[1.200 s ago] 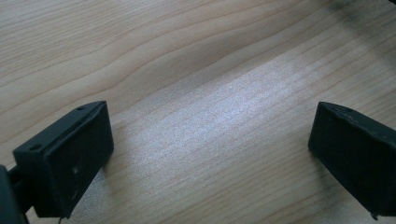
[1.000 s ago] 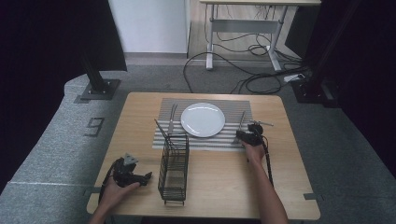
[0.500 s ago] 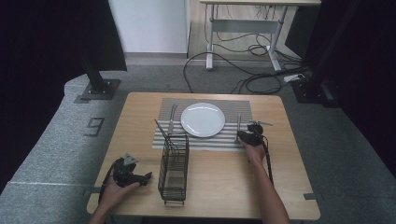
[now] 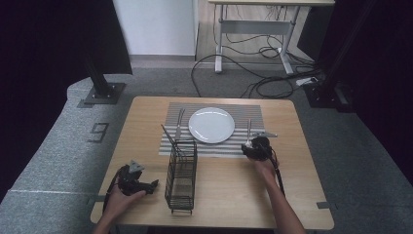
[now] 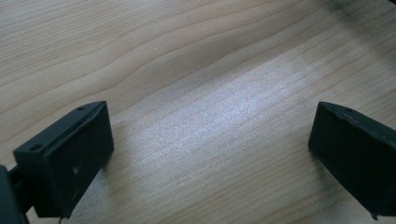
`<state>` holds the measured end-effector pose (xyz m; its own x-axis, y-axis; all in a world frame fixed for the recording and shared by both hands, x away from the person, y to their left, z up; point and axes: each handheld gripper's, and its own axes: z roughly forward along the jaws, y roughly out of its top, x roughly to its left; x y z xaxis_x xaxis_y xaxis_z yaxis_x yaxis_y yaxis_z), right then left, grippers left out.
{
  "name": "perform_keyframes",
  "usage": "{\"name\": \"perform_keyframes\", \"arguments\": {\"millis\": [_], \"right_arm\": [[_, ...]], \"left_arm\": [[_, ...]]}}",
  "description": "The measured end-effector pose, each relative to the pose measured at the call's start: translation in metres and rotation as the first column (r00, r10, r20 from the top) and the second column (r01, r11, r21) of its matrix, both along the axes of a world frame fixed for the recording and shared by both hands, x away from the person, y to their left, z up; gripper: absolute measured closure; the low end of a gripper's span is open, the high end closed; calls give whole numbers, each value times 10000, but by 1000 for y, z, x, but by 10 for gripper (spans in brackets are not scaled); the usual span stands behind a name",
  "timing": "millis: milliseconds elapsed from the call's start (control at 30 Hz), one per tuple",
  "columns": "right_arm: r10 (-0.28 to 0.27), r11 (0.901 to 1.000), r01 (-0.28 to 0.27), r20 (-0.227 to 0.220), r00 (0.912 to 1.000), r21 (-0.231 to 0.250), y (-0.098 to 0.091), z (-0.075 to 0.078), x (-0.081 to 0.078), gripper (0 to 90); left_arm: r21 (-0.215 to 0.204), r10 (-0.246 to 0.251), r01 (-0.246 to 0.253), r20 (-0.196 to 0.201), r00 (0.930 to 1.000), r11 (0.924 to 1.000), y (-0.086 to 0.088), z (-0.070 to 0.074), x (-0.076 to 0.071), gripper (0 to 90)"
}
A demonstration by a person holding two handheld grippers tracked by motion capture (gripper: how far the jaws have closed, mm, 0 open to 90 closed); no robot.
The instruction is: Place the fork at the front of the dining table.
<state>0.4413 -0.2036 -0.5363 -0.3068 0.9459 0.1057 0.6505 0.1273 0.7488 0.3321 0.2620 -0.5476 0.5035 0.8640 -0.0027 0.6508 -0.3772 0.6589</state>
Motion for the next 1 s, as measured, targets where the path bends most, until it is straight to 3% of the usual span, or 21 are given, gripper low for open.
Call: {"name": "perform_keyframes", "arguments": {"millis": [100,233,467,900,1000], "right_arm": [[10,9999,-11,-84,10000,-136,-2,-6,-3,533],[55,10000,-54,-195,9998,42,-6,-10,-5,592],[-142,9998,143,-126,9998,98,-11,-9,-1,628],[-428,9975,422,92,9990,571,-20,-15,15,619],[-355,9969,345,132,9993,704,-20,-13,14,527]], "left_arm": [[-2,2,-2,-1,10000,10000,0,0,0,0],[-5,7,-7,-2,10000,10000,0,0,0,0],[-5,8,-8,-1,10000,10000,0,0,0,0],[-7,8,-8,-2,10000,10000,0,0,0,0],[-6,8,-8,0,10000,10000,0,0,0,0]]}}
